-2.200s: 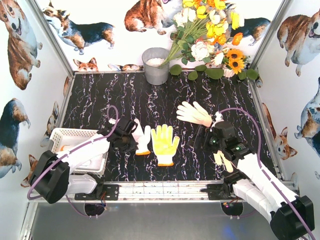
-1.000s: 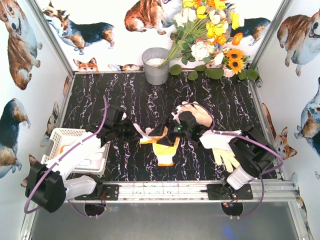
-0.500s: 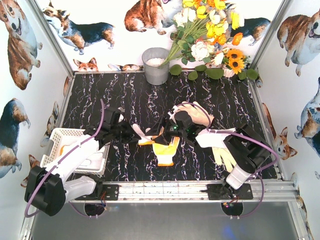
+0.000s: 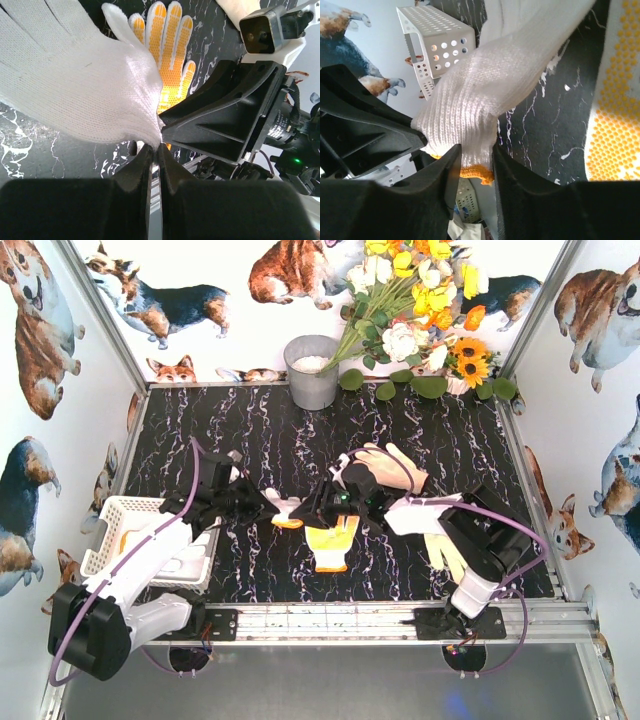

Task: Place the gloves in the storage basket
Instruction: Pair the glove with the glove.

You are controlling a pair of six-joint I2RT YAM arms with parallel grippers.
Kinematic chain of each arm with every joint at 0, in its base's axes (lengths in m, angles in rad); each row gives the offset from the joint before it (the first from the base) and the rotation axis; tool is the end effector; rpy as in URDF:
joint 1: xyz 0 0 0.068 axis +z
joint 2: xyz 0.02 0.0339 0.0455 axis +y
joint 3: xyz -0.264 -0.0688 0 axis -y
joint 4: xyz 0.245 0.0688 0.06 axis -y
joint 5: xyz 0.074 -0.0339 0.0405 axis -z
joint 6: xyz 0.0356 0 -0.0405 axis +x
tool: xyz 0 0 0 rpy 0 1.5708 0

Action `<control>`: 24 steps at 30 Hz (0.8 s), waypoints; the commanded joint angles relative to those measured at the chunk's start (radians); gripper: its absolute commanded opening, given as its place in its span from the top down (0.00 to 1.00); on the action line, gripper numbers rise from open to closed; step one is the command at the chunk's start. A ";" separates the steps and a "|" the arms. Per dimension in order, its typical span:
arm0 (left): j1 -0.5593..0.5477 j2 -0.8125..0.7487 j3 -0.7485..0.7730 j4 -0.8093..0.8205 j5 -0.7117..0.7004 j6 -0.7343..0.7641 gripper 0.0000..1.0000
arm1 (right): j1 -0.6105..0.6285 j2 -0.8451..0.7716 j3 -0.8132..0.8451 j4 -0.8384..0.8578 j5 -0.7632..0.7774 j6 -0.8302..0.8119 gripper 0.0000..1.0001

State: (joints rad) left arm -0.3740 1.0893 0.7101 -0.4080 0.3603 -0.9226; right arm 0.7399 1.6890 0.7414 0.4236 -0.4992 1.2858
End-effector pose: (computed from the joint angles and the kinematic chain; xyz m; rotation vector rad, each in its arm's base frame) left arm 0.2033 -0.0933 0.2365 -0.5045 2.4992 -1.0034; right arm 0.2352 0.2378 0.1591 0.3221 2.5245 1.5725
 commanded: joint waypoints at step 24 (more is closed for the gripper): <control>0.022 0.500 0.426 0.201 0.040 0.145 1.00 | -0.304 -0.083 0.264 -0.349 0.004 -0.339 1.00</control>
State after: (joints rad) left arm -0.3264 1.4914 1.0443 -0.2993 0.3992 -0.8066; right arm 0.4984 1.6592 0.9649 0.1619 -0.4957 1.0439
